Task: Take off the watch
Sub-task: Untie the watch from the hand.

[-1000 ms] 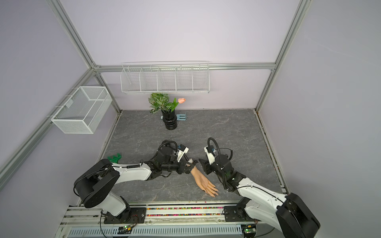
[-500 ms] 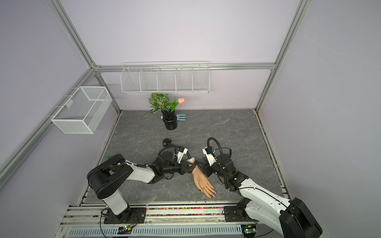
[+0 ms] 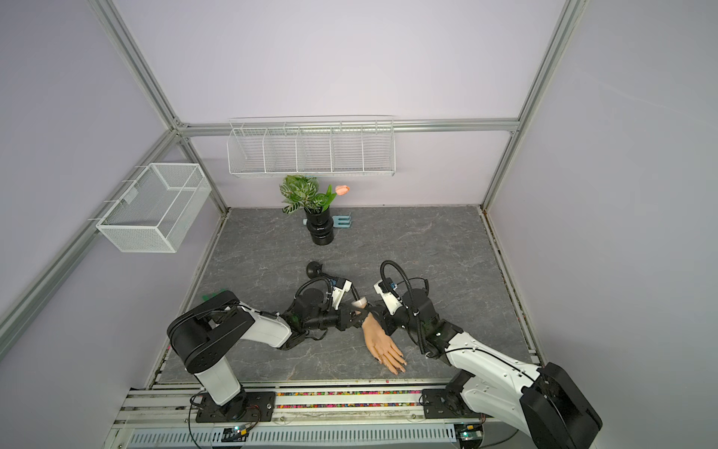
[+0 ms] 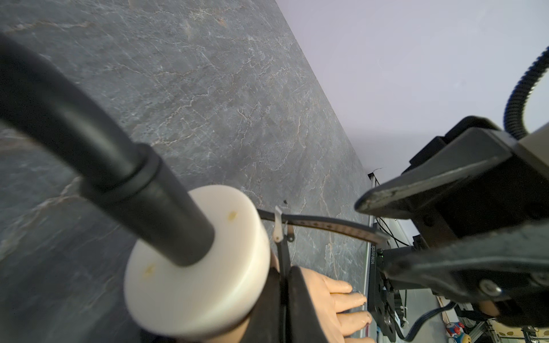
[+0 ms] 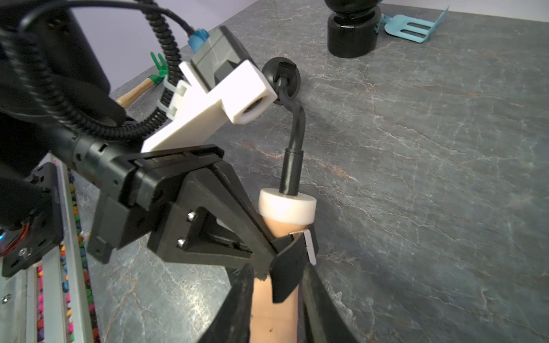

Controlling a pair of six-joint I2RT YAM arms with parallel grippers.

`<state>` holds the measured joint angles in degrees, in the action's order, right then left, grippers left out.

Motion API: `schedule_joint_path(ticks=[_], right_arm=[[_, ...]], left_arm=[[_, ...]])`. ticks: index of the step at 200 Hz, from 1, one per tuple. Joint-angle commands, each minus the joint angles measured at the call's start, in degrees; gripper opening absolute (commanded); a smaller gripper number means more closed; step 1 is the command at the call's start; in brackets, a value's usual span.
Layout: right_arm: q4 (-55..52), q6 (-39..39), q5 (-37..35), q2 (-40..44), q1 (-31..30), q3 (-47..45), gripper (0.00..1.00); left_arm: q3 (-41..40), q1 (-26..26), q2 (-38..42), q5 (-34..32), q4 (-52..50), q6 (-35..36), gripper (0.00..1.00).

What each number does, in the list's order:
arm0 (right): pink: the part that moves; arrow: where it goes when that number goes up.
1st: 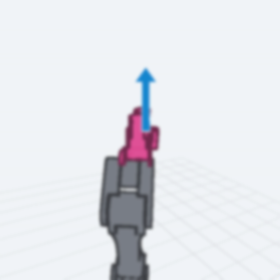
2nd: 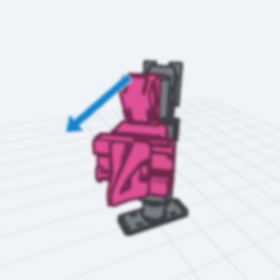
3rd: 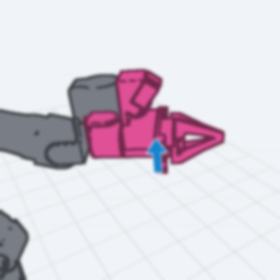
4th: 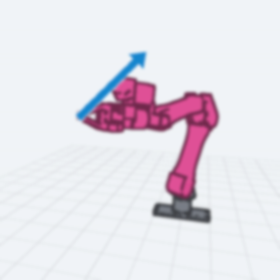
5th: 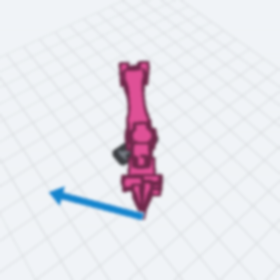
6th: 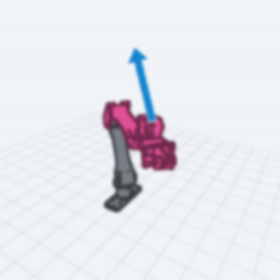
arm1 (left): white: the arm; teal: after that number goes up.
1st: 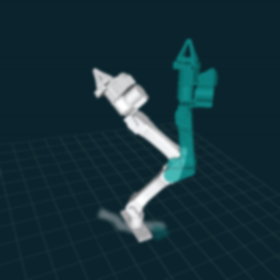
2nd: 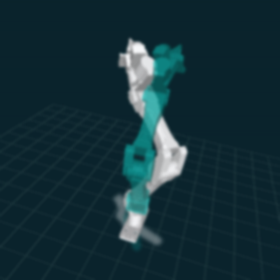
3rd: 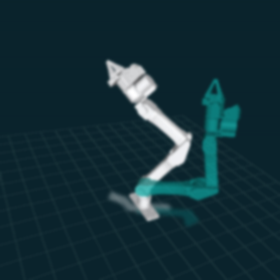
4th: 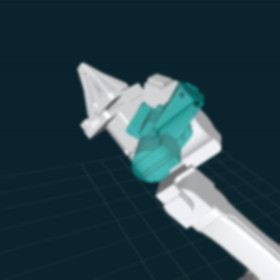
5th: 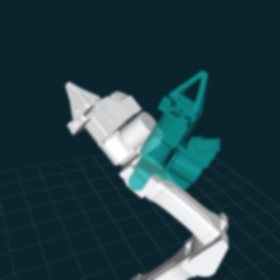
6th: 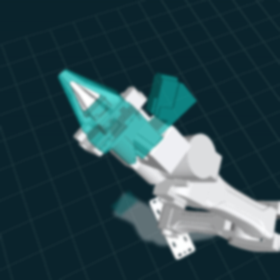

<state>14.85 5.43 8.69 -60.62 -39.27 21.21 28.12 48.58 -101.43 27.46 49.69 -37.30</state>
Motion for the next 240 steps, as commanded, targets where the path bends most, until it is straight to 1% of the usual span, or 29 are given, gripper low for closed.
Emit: schedule_joint_path(ticks=[1,33,62,71,83,102,118,129,164,183,195,221,240], right_arm=[[-0.55,-1.4,-5.67,-2.44,-0.38,2.76,0.22],[-2.05,-2.45,-8.61,-7.68,-0.95,5.11,0.15],[-1.07,-0.95,-17.69,-9.79,-0.85,4.98,0.11],[-0.88,-0.16,-21.9,-10.34,-0.62,4.94,0.1],[-0.41,1.14,-25.73,-11.19,0.32,4.72,0.08],[0.84,3.48,-27.67,-11.63,2.01,3.66,0.07],[2.06,5.12,-26.37,-12.08,3.5,2.79,0.06],[2.44,6.03,-23.96,-12.94,4.07,2.77,0.07],[11.72,8.08,-5.63,-14.78,4.32,-0.13,0.07],[12.39,9.41,-0.47,-14.08,3.7,0.39,0.07],[11.24,9.08,-0.1,-12.72,3.03,0.82,0.07],[7.04,8.37,-2.96,-8.43,2.78,1.29,0.1],[6.59,8.24,-3.18,-6.13,2.72,1.2,0.12]], left_arm=[[-4.76,-0.7,-6.25,-8.07,-23.07,-0.71,0.0],[-5.53,-0.71,-5.76,-8.44,-22.63,-0.77,0.0],[-6.48,-0.73,-5.32,-9.0,-22.09,-1.13,0.0],[-6.75,-0.69,-5.15,-9.14,-21.95,-1.3,0.0],[-7.09,-0.73,-4.97,-9.2,-21.77,-1.46,0.0],[-7.45,-0.73,-4.74,-9.44,-21.5,-1.62,0.0],[-7.64,-0.73,-4.98,-9.47,-21.08,-1.74,0.0],[-7.79,-0.72,-5.0,-9.49,-20.91,-1.71,0.0],[-7.95,-0.84,-5.28,-9.73,-20.54,-1.81,0.0],[-7.99,-0.78,-4.77,-9.44,-19.79,-1.54,0.0],[-8.26,-0.82,-4.43,-9.39,-19.36,-1.53,0.0],[-9.16,-0.81,-3.45,-8.27,-16.47,-1.13,0.0],[-8.9,-0.84,-2.75,-6.0,-14.11,-0.18,0.0]])
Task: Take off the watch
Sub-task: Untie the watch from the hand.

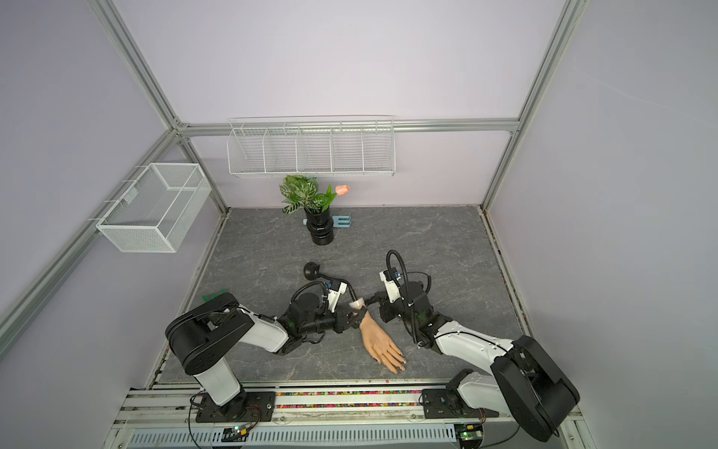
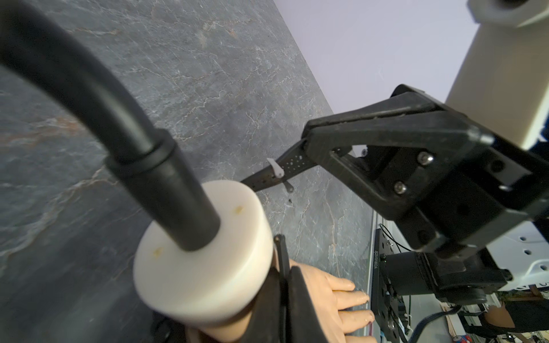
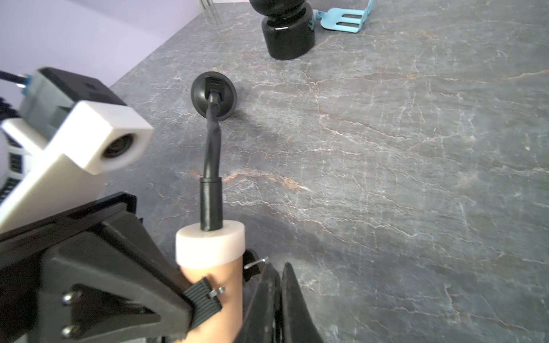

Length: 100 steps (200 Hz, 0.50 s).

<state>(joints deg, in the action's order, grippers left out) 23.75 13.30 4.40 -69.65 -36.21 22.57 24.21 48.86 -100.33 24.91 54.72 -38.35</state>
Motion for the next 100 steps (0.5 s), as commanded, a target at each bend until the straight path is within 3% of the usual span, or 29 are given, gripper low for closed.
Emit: schedule_joint_path(ticks=[1,25,45,51,60,67,85,100], right_arm=[[-2.26,0.39,1.21,2.96,-0.35,-0.15,0.12],[-0.28,0.44,3.43,2.8,-1.34,-0.16,0.11],[-0.1,1.55,0.95,0.65,-1.94,0.11,0.14],[-0.19,1.8,0.11,0.33,-1.96,0.11,0.2],[0.12,2.5,-0.89,0.43,-1.99,-0.09,0.43],[1.21,3.21,-1.75,0.94,-2.0,-0.64,0.54],[4.79,5.64,-4.4,4.11,-1.57,-2.9,0.7],[5.67,8.36,-7.88,8.29,0.09,-4.97,0.74]], left_arm=[[-4.93,-1.09,-3.83,-3.36,-19.04,0.93,0.0],[-2.36,-1.1,-3.07,-1.5,-20.3,2.12,0.0],[-2.41,-1.12,-1.51,-1.04,-17.54,1.32,0.0],[-2.19,-1.06,-1.09,-0.93,-17.94,1.54,0.0],[-1.67,-1.07,-0.78,-0.51,-18.94,2.22,0.0],[-1.37,-1.13,-0.62,-0.3,-19.53,2.71,0.0],[-1.18,-1.11,-0.7,-0.27,-19.93,2.91,0.0],[-1.49,-1.11,-0.68,-0.25,-19.28,2.66,0.0]])
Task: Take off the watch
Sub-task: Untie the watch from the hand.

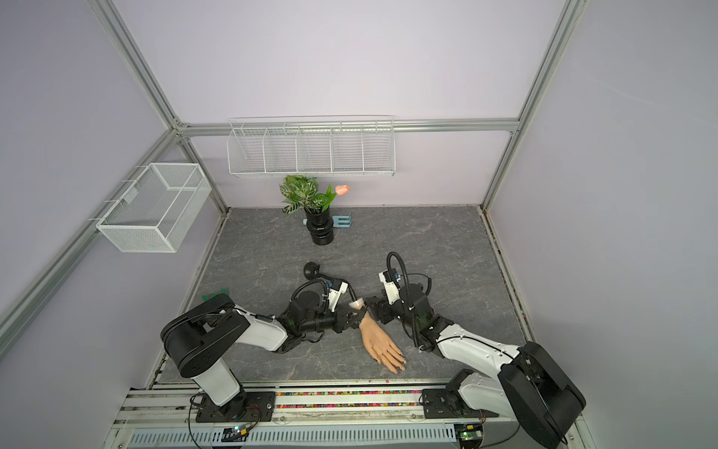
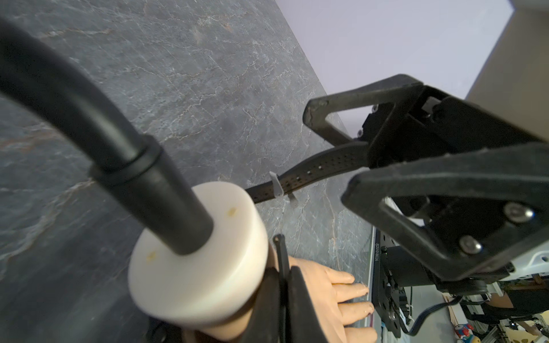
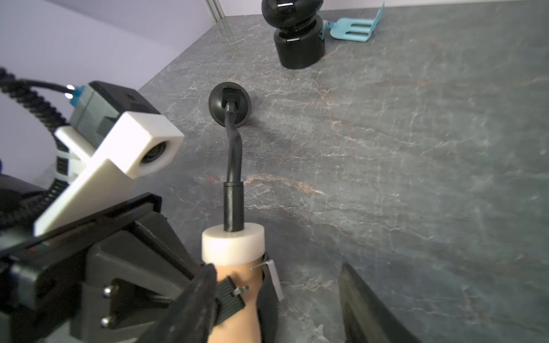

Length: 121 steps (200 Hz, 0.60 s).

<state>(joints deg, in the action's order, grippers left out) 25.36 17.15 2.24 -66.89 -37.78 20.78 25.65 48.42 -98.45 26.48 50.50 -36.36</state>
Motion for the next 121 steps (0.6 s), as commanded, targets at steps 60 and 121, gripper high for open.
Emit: schedule_joint_path(ticks=[60,121], right_arm=[[6.32,-2.47,4.41,10.81,7.75,-10.51,0.76],[14.31,-7.58,11.54,-2.94,1.94,-8.5,0.73]], left_arm=[[-2.18,-0.65,-2.88,-1.39,-14.86,0.88,0.0],[-2.2,-0.65,-3.28,-0.23,-13.69,0.72,0.0]])
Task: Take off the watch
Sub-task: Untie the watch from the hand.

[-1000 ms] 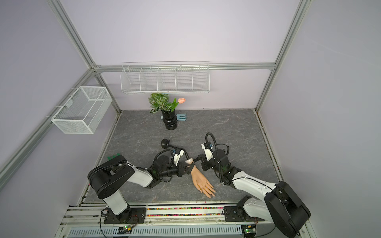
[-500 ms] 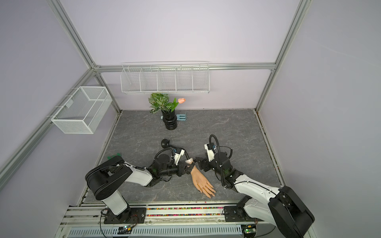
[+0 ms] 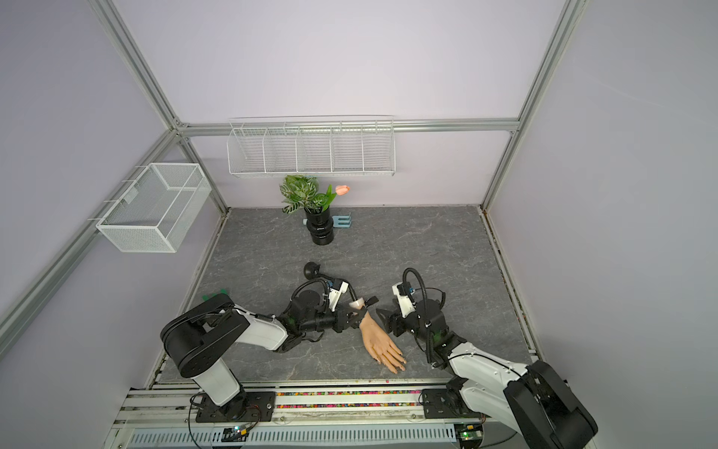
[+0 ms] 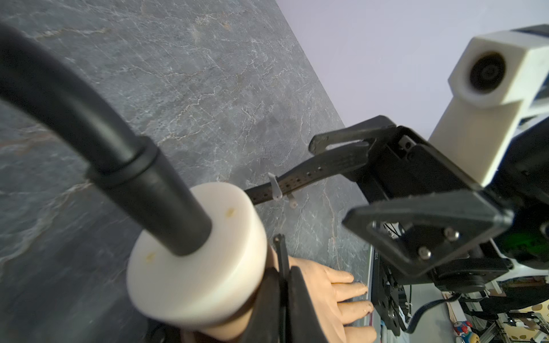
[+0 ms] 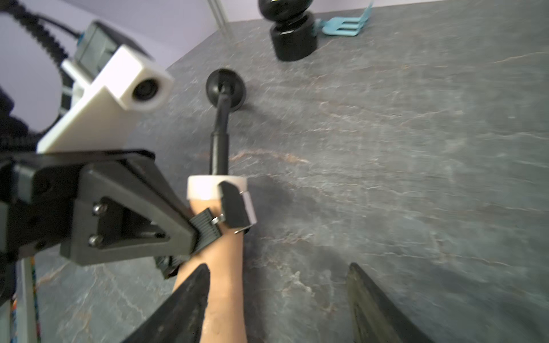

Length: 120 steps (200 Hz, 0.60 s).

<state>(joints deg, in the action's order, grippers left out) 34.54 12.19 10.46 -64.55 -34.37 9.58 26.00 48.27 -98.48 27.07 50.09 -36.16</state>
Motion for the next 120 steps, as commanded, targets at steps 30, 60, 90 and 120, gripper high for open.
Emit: schedule_joint_path(ticks=[30,60,90,120], right_arm=[[12.12,0.75,0.4,-13.82,-1.55,5.96,0.68],[13.55,1.35,-3.13,-19.72,-1.56,8.24,0.5],[15.11,0.94,-3.6,-22.23,-1.69,8.32,0.34],[15.26,1.52,-4.66,-24.14,-1.72,8.69,0.16]], left_arm=[[-3.17,-0.54,-2.88,-0.73,-12.87,0.24,0.0],[-3.58,-0.52,-2.41,-0.86,-12.86,0.29,0.0],[-4.07,-0.5,-2.34,-1.12,-12.22,-0.04,0.0],[-4.31,-0.5,-1.59,-1.41,-12.78,0.12,0.0]])
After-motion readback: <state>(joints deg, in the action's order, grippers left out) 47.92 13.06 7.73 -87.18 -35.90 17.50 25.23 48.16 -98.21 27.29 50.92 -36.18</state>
